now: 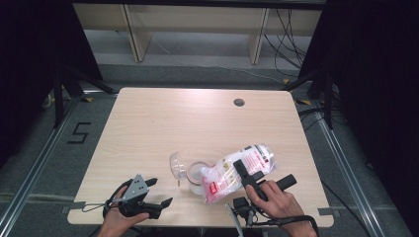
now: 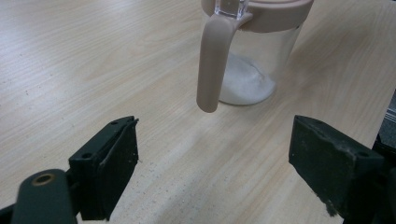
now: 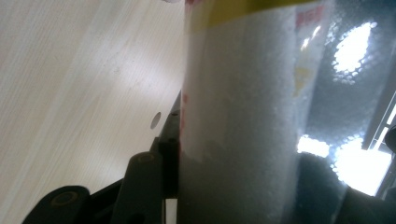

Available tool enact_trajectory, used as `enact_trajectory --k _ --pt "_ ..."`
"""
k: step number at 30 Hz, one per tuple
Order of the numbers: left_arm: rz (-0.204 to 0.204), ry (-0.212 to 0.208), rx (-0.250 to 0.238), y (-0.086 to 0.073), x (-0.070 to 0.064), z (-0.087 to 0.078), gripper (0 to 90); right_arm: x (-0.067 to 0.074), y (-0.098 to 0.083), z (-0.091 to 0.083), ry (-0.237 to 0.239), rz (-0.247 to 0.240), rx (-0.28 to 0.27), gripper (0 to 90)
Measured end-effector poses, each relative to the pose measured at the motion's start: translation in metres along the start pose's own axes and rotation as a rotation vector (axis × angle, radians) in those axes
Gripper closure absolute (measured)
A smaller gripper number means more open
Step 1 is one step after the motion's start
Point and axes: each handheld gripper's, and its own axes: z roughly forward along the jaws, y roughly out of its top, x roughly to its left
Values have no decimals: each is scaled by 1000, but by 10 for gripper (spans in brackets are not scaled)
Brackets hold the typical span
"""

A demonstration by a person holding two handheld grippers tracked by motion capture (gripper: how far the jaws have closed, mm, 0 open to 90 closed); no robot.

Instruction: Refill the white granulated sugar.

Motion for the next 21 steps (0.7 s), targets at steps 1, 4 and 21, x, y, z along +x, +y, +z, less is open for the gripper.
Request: enact_trajectory --k 1,4,21 --pt "1 -1 0 0 0 0 154 -2 0 0 -4 -20 -7 616" --pt "-3 0 -1 0 0 0 154 -1 0 0 -8 -11 -11 617" --pt "5 0 5 0 0 -1 154 -2 -2 0 -9 -12 -14 619"
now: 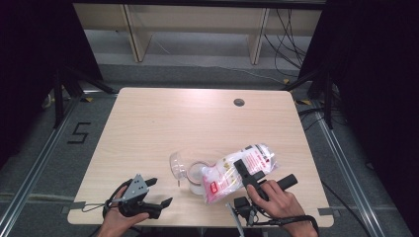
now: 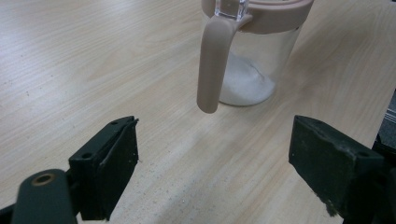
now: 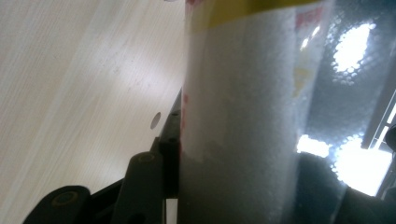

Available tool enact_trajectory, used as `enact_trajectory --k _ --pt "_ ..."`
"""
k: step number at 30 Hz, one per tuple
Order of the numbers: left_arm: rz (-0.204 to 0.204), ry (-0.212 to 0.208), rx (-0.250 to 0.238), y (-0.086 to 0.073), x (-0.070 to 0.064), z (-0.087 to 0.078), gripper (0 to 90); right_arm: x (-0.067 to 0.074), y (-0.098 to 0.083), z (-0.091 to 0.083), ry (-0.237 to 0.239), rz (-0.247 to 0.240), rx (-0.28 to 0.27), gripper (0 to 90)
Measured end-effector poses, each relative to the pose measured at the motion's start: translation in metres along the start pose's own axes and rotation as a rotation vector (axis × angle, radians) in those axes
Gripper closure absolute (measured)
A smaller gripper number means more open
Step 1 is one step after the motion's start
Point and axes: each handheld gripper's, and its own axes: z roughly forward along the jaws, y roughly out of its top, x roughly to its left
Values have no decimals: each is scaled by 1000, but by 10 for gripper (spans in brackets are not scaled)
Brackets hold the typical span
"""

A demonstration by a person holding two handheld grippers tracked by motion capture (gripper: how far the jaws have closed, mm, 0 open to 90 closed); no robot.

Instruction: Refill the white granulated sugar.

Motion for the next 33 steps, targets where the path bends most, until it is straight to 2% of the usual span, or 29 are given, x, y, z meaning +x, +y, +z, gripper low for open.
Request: enact_trajectory --k 3,6,7,8,9,10,12,13,14,15,16,17,20,21,22,24,27,28,29,30,32,33 --pt "2 2 1 0 0 0 154 1 -1 0 1 9 2 619" --pt "0 1 1 0 0 0 154 -1 -1 1 4 -24 -8 619" --pt "-14 4 0 0 -1 -1 154 0 -1 0 5 -15 -3 620" --pt "-32 9 -3 0 -2 -1 154 2 -2 -1 11 16 10 620" --pt "-17 7 -5 0 -1 -1 154 0 -2 0 6 0 5 620" --pt "11 7 -3 1 1 -1 154 0 -2 0 8 4 9 620" --pt "-17 7 4 0 -2 -1 154 1 -3 0 6 8 10 620" --pt "6 5 4 0 0 -1 154 1 -3 0 7 3 6 621" --pt "6 5 5 1 -1 -1 154 2 -3 0 9 15 10 620" --pt "7 6 5 1 0 -1 154 2 -3 0 17 7 11 620" --pt "7 7 5 1 0 -1 154 0 -3 1 7 -22 -2 621" --pt "9 4 4 0 0 -1 154 4 -4 0 16 18 14 621" --pt "3 2 0 0 0 0 154 2 -5 0 15 1 11 621" --pt "0 0 -4 0 -1 1 154 4 -5 0 16 24 19 621" --pt "-1 -1 -5 0 -1 1 154 3 -6 0 15 14 15 621" --pt "-32 0 -6 -1 -3 1 154 4 -5 1 17 19 17 622" --pt "-30 -1 -3 -1 -3 1 154 2 -2 3 12 -4 -1 622" --pt "-22 8 8 -1 -3 1 154 2 -2 4 19 -3 0 623" --pt "-12 4 -3 0 -2 2 154 1 -2 5 9 -20 -10 623" --pt "-9 2 2 0 -2 2 154 3 -2 5 26 -5 -2 623" --pt "1 4 5 0 -1 1 154 5 -4 5 25 -3 0 623" --pt "-30 2 -3 -1 -3 1 154 5 -5 4 22 -9 14 624"
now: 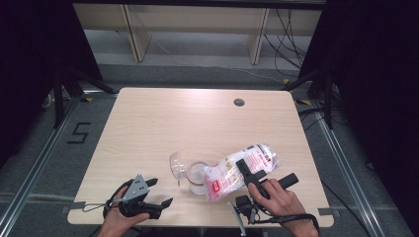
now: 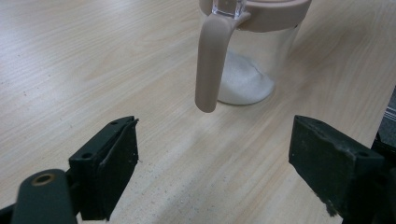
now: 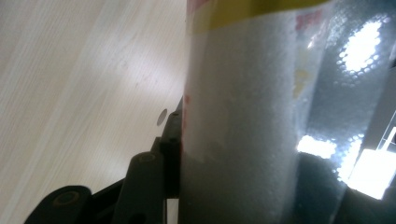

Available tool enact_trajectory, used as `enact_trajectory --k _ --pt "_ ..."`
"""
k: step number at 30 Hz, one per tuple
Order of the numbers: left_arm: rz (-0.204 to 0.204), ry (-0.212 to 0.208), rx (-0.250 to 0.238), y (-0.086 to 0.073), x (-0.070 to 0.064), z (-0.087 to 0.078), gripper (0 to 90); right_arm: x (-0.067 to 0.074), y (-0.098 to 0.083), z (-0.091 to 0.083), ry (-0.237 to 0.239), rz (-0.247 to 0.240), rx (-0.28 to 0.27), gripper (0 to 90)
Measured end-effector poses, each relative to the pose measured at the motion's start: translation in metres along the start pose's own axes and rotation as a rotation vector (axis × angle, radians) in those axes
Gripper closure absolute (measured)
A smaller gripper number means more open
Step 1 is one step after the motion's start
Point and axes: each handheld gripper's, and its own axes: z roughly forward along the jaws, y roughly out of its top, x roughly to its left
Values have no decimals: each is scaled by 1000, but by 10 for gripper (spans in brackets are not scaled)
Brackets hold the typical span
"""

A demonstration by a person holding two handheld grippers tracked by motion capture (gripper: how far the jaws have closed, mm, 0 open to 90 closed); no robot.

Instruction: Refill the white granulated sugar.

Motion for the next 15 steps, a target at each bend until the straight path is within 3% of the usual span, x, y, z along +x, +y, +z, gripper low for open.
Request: enact_trajectory --k 1,2,7,8,9,10,11,13,15 --pt "-6 -2 -8 0 0 0 154 1 0 -1 8 4 7 624" --pt "1 -2 -1 0 0 0 154 -2 0 -1 10 -33 4 624" --pt "33 -5 2 1 1 -1 154 -1 5 1 6 4 -19 625" --pt "33 -5 1 1 2 -1 154 0 5 2 7 3 -19 626" --pt "5 -2 3 1 0 -1 154 1 5 2 12 0 -14 626" --pt "4 -2 3 0 1 -1 154 1 5 2 18 -8 -12 626" --pt "30 -4 -5 1 2 0 154 1 4 2 16 -13 -13 627" --pt "6 3 7 0 0 0 154 1 4 1 12 -9 -10 627" --pt "36 -6 11 1 2 0 154 1 5 1 17 11 -6 628"
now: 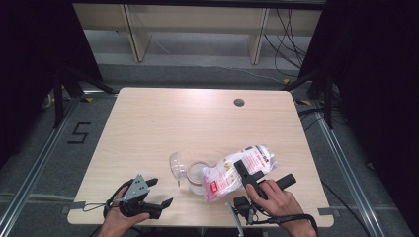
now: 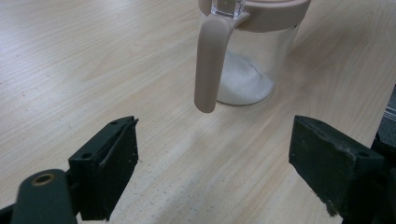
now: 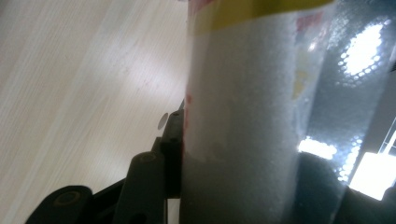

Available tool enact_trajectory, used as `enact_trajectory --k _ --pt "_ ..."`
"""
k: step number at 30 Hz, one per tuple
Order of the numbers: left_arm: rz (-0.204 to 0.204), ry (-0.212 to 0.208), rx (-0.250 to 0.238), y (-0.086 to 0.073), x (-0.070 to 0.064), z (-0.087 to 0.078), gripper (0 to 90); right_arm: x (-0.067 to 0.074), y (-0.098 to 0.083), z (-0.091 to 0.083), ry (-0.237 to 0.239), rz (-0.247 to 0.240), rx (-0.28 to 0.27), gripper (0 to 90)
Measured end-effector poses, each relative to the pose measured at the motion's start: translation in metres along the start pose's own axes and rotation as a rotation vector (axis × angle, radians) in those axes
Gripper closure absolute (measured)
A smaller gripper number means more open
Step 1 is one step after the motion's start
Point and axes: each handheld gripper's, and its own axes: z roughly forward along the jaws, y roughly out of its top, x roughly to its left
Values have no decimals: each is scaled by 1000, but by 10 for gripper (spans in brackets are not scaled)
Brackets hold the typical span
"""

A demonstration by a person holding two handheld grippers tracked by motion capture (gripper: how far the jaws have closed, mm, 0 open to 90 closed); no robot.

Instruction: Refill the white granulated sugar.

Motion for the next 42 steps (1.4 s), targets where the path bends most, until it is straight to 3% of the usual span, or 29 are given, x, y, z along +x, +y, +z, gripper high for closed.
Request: enact_trajectory --k 1,2,7,9,11,12,15,16,17,18,19,20,21,22,23,24,25,27,30,31,34,35,36,37,38,39,40,42 --pt "-1 -3 0 0 0 0 154 -1 1 0 -7 -12 -8 628" --pt "-35 -4 -1 -1 -2 0 154 -1 2 1 -12 -7 -14 628" --pt "-28 2 1 -1 -1 0 154 0 1 1 1 -33 -1 629" --pt "3 -5 0 0 -1 0 154 -1 2 2 1 -22 -9 630" --pt "-32 3 -8 -1 -3 1 154 -2 3 1 -7 -21 -14 630" --pt "-31 -1 -2 -1 -3 2 154 -1 3 0 -4 -5 -6 631" --pt "-18 8 11 -1 -2 1 154 -2 4 1 4 -48 -6 631" --pt "-27 2 4 -1 -3 1 154 -2 4 0 4 -48 6 631" --pt "-8 1 -3 -1 -2 1 154 -2 4 -1 4 -48 6 631" --pt "1 0 -2 -1 -1 1 154 0 3 -2 5 -5 15 631" --pt "1 0 0 -1 0 1 154 -2 3 -1 3 -35 2 631" --pt "-16 -2 -9 -1 -1 2 154 0 3 -2 5 -3 11 631" --pt "-41 1 -8 -2 -3 2 154 -2 3 -1 2 -15 6 632" --pt "-19 0 3 -2 -2 1 154 -5 3 0 -3 -64 -6 631" --pt "2 -1 1 -1 -1 1 154 -5 3 -1 -2 -57 1 632" --pt "-36 -1 -8 -1 -3 2 154 -3 3 -1 1 -30 8 632" --pt "-30 2 -4 -1 -3 1 154 -5 3 -1 -1 -52 1 632" --pt "-35 -1 -9 -1 -3 2 154 -4 2 -2 -6 -27 4 632" --pt "2 0 1 -1 -1 1 154 -4 1 -2 -5 -34 -3 633" --pt "-24 0 5 -1 -3 1 154 -5 0 -2 -2 -39 1 633" --pt "-27 1 1 -1 -3 1 154 -4 0 -3 -1 -37 11 634" --pt "-31 0 -4 -1 -3 1 154 -2 -1 -3 0 -3 16 634" --pt "-34 0 -7 -1 -3 2 154 -4 -1 -2 -1 -37 3 634" --pt "-24 1 2 -1 -3 1 154 -3 -1 -3 3 -25 7 634" --pt "3 1 2 -1 -1 1 154 -4 -1 -3 -1 -42 5 635" --pt "3 1 2 -1 -1 1 154 -5 -2 -3 0 -49 6 635" --pt "-27 2 2 -1 -3 1 154 -5 -2 -3 1 -50 6 635" --pt "-29 1 -3 -1 -3 1 154 -4 -1 -3 1 -43 6 635"
